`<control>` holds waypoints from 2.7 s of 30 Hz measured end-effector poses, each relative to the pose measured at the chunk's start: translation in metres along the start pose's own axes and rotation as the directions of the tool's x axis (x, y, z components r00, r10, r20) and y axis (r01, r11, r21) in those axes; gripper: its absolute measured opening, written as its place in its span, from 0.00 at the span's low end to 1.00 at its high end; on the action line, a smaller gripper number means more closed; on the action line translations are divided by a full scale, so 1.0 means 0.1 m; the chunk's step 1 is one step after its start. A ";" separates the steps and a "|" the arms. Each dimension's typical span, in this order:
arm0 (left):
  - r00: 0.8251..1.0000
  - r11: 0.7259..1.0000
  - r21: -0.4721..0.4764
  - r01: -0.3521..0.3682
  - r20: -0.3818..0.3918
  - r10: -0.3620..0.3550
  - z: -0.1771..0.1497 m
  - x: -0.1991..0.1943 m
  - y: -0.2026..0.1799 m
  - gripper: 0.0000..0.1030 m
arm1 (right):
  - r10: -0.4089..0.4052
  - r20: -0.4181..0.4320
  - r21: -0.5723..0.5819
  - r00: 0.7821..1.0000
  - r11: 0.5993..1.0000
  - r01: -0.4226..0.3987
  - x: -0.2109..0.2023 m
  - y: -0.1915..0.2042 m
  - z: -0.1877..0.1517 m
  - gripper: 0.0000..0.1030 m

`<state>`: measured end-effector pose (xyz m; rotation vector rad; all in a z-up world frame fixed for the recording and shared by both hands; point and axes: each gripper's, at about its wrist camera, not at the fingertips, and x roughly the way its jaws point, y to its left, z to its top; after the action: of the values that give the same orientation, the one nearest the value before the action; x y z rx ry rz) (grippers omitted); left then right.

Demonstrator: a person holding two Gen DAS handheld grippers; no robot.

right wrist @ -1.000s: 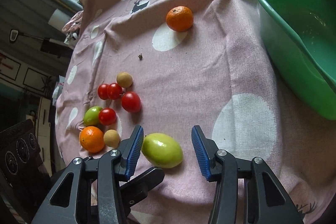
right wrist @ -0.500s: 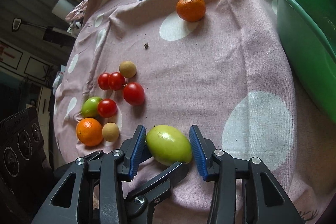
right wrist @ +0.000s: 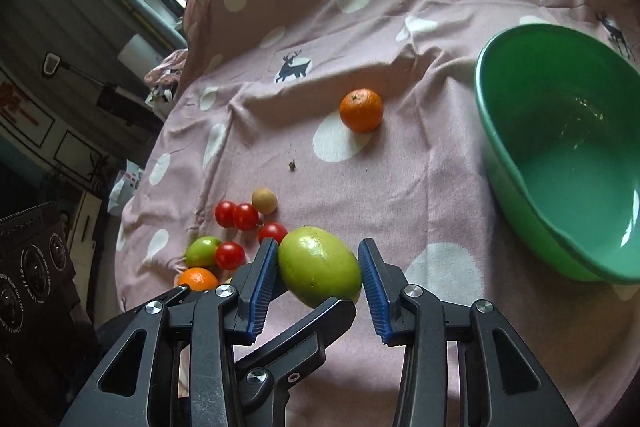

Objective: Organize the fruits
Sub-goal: 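Carry the lemon with the right gripper over the green bowl, then open the right gripper to drop the lemon into the bowl, then move the right gripper to the orange and close on it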

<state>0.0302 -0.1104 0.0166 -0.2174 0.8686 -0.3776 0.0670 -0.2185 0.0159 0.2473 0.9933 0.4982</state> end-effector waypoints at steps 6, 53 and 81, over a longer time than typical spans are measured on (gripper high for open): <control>0.996 0.992 0.120 0.041 0.076 -0.050 0.30 0.00 -0.41 0.38 | -0.023 0.154 0.032 0.988 0.999 0.018 -0.44 -0.21 0.20 0.43; 0.997 0.999 0.052 0.014 0.079 -0.018 0.38 0.11 -0.30 0.70 | -0.298 0.299 0.249 0.907 0.941 0.227 -0.70 -1.03 0.21 0.68; 0.925 0.889 -0.311 -0.336 0.069 0.373 0.04 -0.46 1.41 0.70 | -0.280 0.227 -0.012 0.933 0.957 0.290 -0.01 0.12 0.37 0.70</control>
<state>0.0392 0.0374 0.0037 -0.3469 0.8167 0.1122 0.0948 -0.2077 0.0414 0.1119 0.7803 0.2204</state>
